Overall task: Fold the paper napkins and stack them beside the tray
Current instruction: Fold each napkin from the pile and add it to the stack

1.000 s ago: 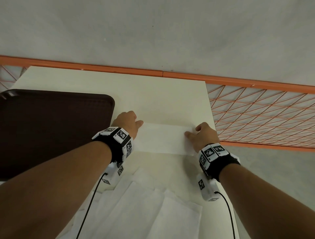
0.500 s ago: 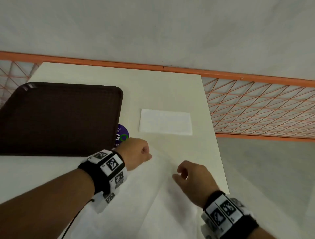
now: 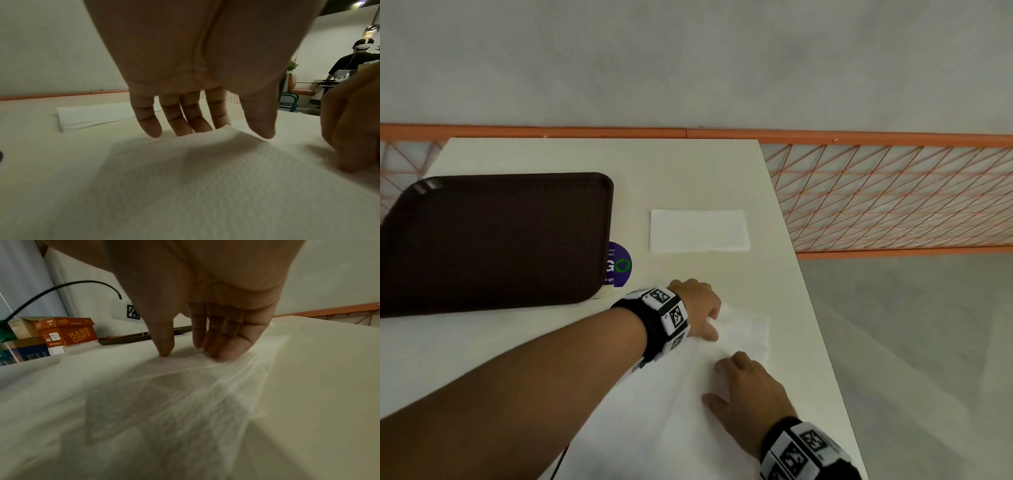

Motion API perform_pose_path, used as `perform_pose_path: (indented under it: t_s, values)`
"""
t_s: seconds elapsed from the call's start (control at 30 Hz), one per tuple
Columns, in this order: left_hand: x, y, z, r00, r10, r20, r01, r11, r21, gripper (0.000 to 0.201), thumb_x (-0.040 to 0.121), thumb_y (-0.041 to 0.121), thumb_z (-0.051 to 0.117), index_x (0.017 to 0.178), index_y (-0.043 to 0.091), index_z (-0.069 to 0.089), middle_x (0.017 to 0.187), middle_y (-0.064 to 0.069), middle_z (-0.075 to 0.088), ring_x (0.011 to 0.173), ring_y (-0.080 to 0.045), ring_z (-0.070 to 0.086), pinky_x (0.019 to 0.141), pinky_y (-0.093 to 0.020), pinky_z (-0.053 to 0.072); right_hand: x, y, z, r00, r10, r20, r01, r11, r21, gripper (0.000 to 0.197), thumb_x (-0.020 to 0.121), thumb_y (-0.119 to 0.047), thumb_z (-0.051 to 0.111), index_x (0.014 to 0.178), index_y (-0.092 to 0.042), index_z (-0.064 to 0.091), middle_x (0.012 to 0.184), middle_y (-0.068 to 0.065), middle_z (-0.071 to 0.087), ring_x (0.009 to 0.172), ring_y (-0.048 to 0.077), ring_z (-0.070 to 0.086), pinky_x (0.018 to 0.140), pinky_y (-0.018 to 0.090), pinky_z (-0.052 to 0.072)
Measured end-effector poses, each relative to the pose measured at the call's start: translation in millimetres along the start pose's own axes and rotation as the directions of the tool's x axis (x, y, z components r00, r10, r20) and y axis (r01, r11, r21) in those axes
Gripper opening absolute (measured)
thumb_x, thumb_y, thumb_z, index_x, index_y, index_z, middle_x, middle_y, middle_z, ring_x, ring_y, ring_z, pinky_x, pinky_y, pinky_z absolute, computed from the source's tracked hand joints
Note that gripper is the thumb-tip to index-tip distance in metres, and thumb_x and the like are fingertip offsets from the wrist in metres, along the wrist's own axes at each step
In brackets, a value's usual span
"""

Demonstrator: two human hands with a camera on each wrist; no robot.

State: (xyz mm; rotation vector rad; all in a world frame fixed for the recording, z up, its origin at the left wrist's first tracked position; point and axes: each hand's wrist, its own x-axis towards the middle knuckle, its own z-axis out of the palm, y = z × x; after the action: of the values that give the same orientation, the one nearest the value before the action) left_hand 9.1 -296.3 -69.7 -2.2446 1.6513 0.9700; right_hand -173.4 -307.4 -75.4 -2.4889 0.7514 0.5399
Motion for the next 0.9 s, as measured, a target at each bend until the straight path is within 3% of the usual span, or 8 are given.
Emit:
perform_pose_path:
  t_s: [0.13, 0.23, 0.4, 0.47, 0.53, 0.6, 0.73, 0.9]
  values:
    - [3.4, 7.4, -2.8, 0.998, -0.003, 0.061, 0.005, 0.999, -0.034, 0.024, 0.081, 0.043, 0.066, 0.093, 0.023, 0.061, 0.102, 0.002, 0.061, 0.093, -0.023, 0.059, 0.079, -0.032, 0.043, -1.0, 1.6, 3.5, 1.000, -0.013, -0.025, 0.012, 1.000, -0.024, 0.044, 0.092, -0.050, 0.047, 0.127, -0.024, 0.047, 0.125, -0.004, 0.044, 0.117, 0.020, 0.046, 0.089, 0.034, 0.045]
    - [-5.6, 10.3, -7.4, 0.997, 0.028, 0.065, -0.021, 0.993, -0.113, 0.031, 0.084, 0.037, 0.067, 0.103, 0.013, 0.063, 0.112, -0.001, 0.063, 0.100, -0.023, 0.060, 0.083, -0.033, 0.048, -8.0, 5.0, 2.5, 0.997, -0.036, -0.071, 0.036, 0.999, -0.003, 0.042, 0.093, -0.053, 0.044, 0.126, -0.027, 0.048, 0.123, -0.008, 0.047, 0.115, 0.016, 0.048, 0.088, 0.031, 0.045]
    - [-50.6, -5.6, -17.9, 0.992, 0.013, -0.125, -0.068, 0.893, -0.444, 0.019, 0.083, 0.031, 0.071, 0.095, 0.020, 0.061, 0.085, 0.012, 0.057, 0.076, -0.003, 0.053, 0.068, -0.019, 0.040, -25.3, 22.8, 7.5, 0.952, 0.063, -0.300, 0.021, 0.963, 0.268, 0.043, 0.082, -0.070, 0.044, 0.099, -0.032, 0.055, 0.099, -0.017, 0.052, 0.089, 0.006, 0.055, 0.072, 0.023, 0.043]
    - [-72.4, -18.1, -16.7, 0.979, -0.049, -0.197, -0.113, 0.678, -0.726, 0.014, 0.082, 0.023, 0.074, 0.085, 0.019, 0.060, 0.072, 0.011, 0.059, 0.064, -0.002, 0.052, 0.063, -0.016, 0.041, -27.4, 27.4, 4.8, 0.910, 0.215, -0.355, -0.001, 0.856, 0.517, 0.052, 0.077, -0.075, 0.047, 0.105, -0.032, 0.051, 0.107, -0.017, 0.053, 0.098, 0.007, 0.055, 0.078, 0.024, 0.043]
    - [-91.4, -26.9, -8.6, 0.955, -0.171, -0.243, -0.170, 0.357, -0.919, 0.011, 0.083, 0.012, 0.072, 0.088, 0.013, 0.062, 0.075, 0.002, 0.066, 0.070, -0.009, 0.058, 0.070, -0.020, 0.046, -26.3, 25.4, -2.7, 0.920, 0.331, -0.208, -0.065, 0.655, 0.753, 0.058, 0.075, -0.069, 0.052, 0.117, -0.028, 0.049, 0.113, -0.011, 0.058, 0.101, 0.007, 0.056, 0.083, 0.026, 0.043]
    - [-103.1, -36.1, 8.3, 0.904, -0.349, -0.247, -0.199, 0.170, -0.965, 0.015, 0.083, 0.008, 0.071, 0.095, 0.005, 0.062, 0.086, -0.009, 0.069, 0.079, -0.019, 0.062, 0.079, -0.032, 0.048, -24.8, 19.8, -10.1, 0.940, 0.339, -0.041, -0.133, 0.475, 0.870, 0.051, 0.084, -0.057, 0.054, 0.124, -0.026, 0.050, 0.108, -0.006, 0.064, 0.098, 0.006, 0.059, 0.082, 0.028, 0.044]
    - [-113.8, -49.7, 50.1, 0.771, -0.622, -0.135, -0.102, 0.088, -0.991, 0.019, 0.080, 0.020, 0.075, 0.093, 0.018, 0.062, 0.092, -0.010, 0.070, 0.082, -0.023, 0.065, 0.087, -0.042, 0.051, -21.2, 11.4, -15.0, 0.947, 0.274, 0.168, -0.212, 0.138, 0.968, 0.039, 0.090, -0.045, 0.060, 0.122, -0.023, 0.058, 0.106, 0.000, 0.073, 0.097, 0.022, 0.069, 0.078, 0.042, 0.056]
    - [-129.0, -46.0, 81.3, 0.662, -0.742, -0.106, 0.004, 0.145, -0.989, 0.033, 0.091, 0.025, 0.060, 0.124, 0.024, 0.055, 0.096, 0.001, 0.061, 0.096, -0.021, 0.060, 0.094, -0.035, 0.047, -19.1, 8.5, -6.7, 0.948, 0.230, 0.221, -0.250, 0.107, 0.962, 0.051, 0.088, -0.033, 0.068, 0.133, -0.022, 0.049, 0.108, 0.006, 0.073, 0.092, 0.028, 0.072, 0.074, 0.041, 0.057]
